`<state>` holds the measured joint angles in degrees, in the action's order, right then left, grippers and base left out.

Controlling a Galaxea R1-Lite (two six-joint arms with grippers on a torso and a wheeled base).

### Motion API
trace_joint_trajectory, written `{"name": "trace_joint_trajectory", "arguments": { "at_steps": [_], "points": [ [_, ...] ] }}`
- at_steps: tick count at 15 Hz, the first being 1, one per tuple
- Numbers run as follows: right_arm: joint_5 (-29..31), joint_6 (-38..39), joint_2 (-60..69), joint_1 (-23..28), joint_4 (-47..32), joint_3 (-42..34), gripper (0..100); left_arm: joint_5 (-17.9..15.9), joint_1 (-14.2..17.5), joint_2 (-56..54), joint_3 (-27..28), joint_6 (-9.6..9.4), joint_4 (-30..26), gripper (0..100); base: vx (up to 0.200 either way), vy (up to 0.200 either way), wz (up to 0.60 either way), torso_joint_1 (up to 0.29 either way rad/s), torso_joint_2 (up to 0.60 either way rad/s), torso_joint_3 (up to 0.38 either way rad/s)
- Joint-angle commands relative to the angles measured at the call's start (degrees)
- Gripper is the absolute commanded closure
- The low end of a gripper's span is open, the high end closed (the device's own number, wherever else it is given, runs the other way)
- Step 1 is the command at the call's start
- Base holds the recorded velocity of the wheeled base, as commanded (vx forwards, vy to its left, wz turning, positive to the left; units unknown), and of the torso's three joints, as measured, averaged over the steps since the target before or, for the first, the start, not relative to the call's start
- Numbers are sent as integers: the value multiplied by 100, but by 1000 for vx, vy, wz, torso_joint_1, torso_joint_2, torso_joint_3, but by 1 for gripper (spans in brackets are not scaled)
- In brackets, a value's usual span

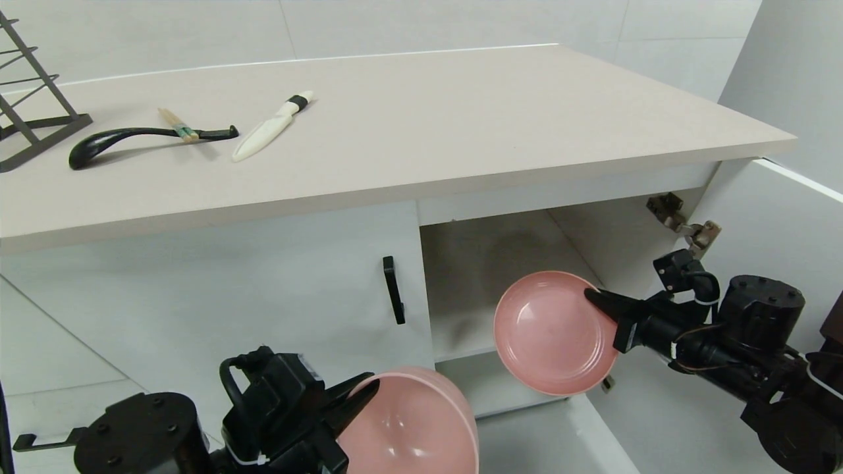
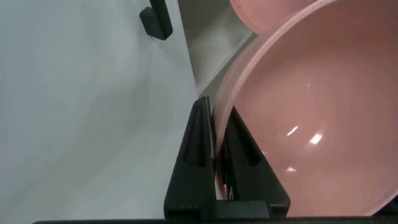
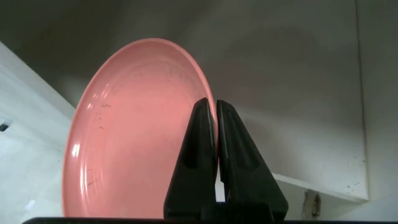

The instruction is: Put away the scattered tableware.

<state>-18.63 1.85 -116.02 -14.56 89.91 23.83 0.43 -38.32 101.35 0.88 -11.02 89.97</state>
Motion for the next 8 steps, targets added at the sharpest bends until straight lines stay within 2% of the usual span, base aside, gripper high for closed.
{"name": "trace_joint_trajectory", "arguments": {
  "at_steps": [1,8],
  "points": [
    [-1,8,-132,-3,9,60,100,1,-1,7,-17,-14,3,100,0,0,0,0,0,0],
    [-1,70,-738,-3,9,746,100,1,-1,-239,0,-14,3,100,0,0,0,0,0,0]
  ]
}}
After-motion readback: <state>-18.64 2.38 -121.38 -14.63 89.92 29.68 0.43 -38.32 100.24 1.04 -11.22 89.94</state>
